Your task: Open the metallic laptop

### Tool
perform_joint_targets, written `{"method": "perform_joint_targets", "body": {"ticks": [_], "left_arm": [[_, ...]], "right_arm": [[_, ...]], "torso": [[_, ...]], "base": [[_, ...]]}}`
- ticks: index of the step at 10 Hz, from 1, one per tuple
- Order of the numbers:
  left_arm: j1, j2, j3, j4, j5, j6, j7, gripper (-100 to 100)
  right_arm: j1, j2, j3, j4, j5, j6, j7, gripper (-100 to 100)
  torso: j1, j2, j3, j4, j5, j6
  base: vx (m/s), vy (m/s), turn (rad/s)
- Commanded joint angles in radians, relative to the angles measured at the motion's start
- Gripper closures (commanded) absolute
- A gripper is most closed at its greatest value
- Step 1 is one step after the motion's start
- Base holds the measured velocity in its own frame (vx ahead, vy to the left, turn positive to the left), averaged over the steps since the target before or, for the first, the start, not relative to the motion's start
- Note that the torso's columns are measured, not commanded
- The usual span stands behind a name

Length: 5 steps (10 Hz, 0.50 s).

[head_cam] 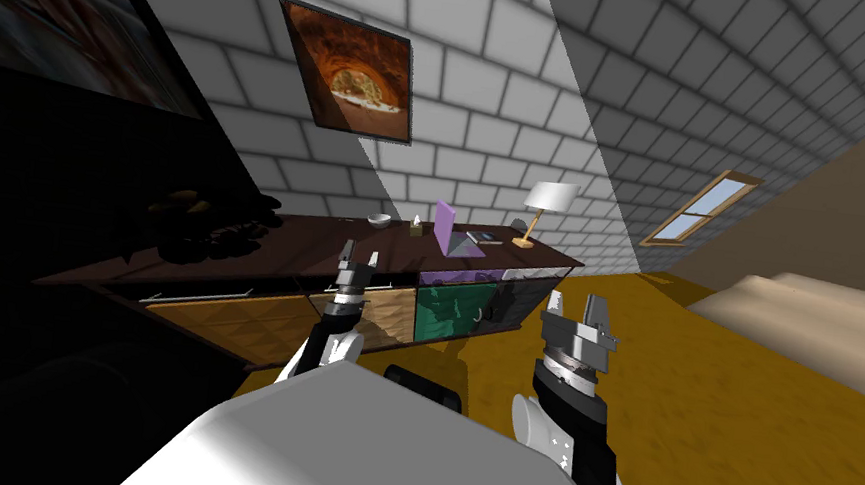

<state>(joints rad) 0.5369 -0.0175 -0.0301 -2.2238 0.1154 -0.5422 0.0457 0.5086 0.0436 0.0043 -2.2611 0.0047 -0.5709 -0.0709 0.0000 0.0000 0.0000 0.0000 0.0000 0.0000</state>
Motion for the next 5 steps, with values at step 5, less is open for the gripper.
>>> {"method": "perform_joint_targets", "body": {"ticks": [5], "left_arm": [[0.000, 0.000, 0.000, 0.000, 0.000, 0.000, 0.000, 0]], "right_arm": [[0.000, 0.000, 0.000, 0.000, 0.000, 0.000, 0.000, 0]], "torso": [[0.000, 0.322, -0.644, 0.322, 0.000, 0.000]], "base": [[0.000, 0.000, 0.000]]}}
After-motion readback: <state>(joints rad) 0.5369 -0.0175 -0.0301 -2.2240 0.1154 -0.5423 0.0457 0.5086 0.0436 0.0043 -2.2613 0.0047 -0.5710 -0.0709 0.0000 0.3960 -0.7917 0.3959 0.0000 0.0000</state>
